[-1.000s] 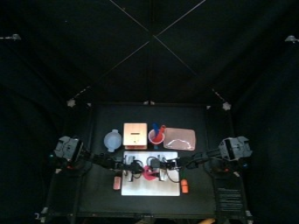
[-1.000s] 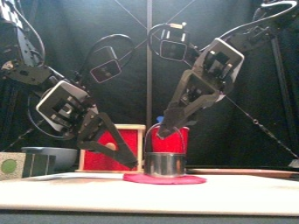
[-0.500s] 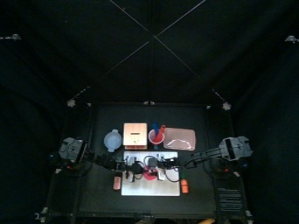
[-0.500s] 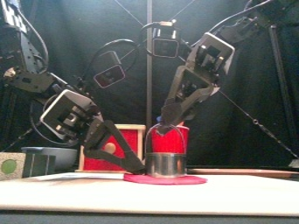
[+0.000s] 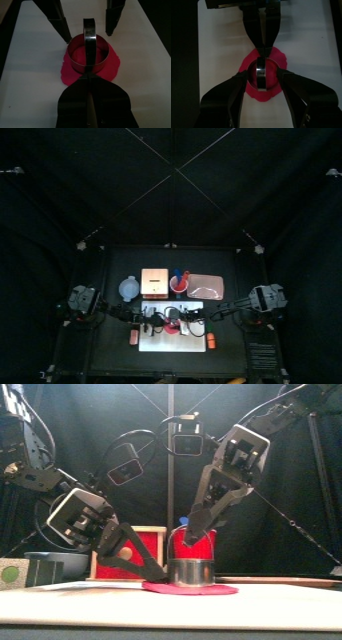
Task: Get the cutter from the drawer then cut the dough then place the extra dough in the bowl
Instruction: Cut the dough
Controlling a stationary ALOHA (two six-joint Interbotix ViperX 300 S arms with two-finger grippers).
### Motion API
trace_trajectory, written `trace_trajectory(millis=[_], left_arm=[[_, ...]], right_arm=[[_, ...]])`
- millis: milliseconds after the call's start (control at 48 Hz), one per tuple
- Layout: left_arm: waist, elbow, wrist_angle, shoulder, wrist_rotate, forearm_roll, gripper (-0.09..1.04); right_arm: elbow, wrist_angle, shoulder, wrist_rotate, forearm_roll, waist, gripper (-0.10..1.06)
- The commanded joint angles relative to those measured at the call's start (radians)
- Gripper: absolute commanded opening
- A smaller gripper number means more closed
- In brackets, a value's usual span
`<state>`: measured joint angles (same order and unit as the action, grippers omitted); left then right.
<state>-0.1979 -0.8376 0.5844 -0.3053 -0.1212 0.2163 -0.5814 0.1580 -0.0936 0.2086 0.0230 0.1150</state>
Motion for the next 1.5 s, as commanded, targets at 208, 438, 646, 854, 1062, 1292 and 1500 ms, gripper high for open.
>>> trace_trajectory(millis=[208,438,646,854,1062,1292,1500], left_arm=[[0.005,0.005,-0.002,0.005,0.000,-0.002,0.43],[0.005,0.003,-0.002,0.005,0.000,0.000,0.43],[0.005,0.002,-0.002,0.005,0.000,0.000,0.43],[0.005,0.000,-0.005,0.005,0.000,0.000,0.43],[0.005,-0.003,-0.009,0.005,0.000,0.000,0.43],[0.005,-0.003,-0.009,0.005,0.000,0.002,0.43],[0.003,-0.003,-0.009,0.005,0.000,0.002,0.43]], right_arm=[[0.029,-0.003,0.009,-0.002,0.000,-0.005,0.66],[0.034,0.000,0.008,-0.002,0.000,0.002,0.53],[0.032,0.003,-0.005,-0.005,-0.002,0.005,0.46],[0.032,0.009,-0.025,-0.005,0.002,0.009,0.46],[0.034,0.031,-0.035,-0.003,0.003,0.014,0.46],[0.034,0.057,-0.003,-0.006,-0.011,0.008,0.46],[0.034,0.077,0.063,-0.003,-0.040,-0.002,0.46]])
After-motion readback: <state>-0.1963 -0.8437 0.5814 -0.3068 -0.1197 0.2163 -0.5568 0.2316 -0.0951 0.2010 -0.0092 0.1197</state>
